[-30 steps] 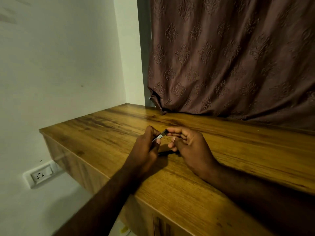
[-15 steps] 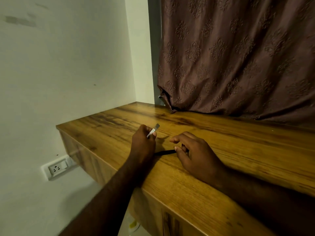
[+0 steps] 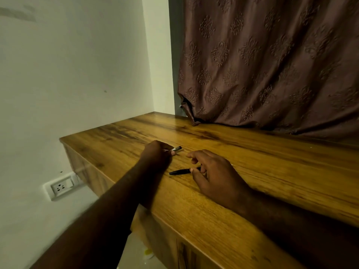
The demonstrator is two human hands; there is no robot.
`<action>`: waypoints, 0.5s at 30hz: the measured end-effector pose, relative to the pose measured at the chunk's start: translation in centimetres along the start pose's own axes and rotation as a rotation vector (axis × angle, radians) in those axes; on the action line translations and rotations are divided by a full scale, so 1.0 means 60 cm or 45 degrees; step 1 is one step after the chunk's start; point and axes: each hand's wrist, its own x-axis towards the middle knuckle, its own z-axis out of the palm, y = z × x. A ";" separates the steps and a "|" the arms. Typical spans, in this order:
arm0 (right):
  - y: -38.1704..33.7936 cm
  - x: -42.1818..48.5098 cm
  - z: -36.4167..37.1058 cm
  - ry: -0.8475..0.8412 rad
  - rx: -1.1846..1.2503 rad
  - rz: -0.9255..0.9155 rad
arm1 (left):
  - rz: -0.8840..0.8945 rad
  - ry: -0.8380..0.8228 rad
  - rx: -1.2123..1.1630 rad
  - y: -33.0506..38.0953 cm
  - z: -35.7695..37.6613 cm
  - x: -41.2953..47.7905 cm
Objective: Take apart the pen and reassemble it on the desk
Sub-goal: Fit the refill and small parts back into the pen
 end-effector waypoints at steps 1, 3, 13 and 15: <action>0.000 0.000 0.000 0.000 0.008 0.004 | 0.001 0.001 -0.005 -0.002 0.000 0.002; -0.003 -0.001 -0.001 -0.008 0.004 0.018 | -0.013 0.040 -0.128 -0.006 -0.001 -0.001; 0.043 0.010 -0.034 0.456 0.201 0.249 | -0.139 0.508 -0.612 -0.004 -0.028 -0.053; 0.066 0.012 -0.050 0.540 0.228 0.313 | -0.072 0.386 -0.617 0.006 -0.034 -0.073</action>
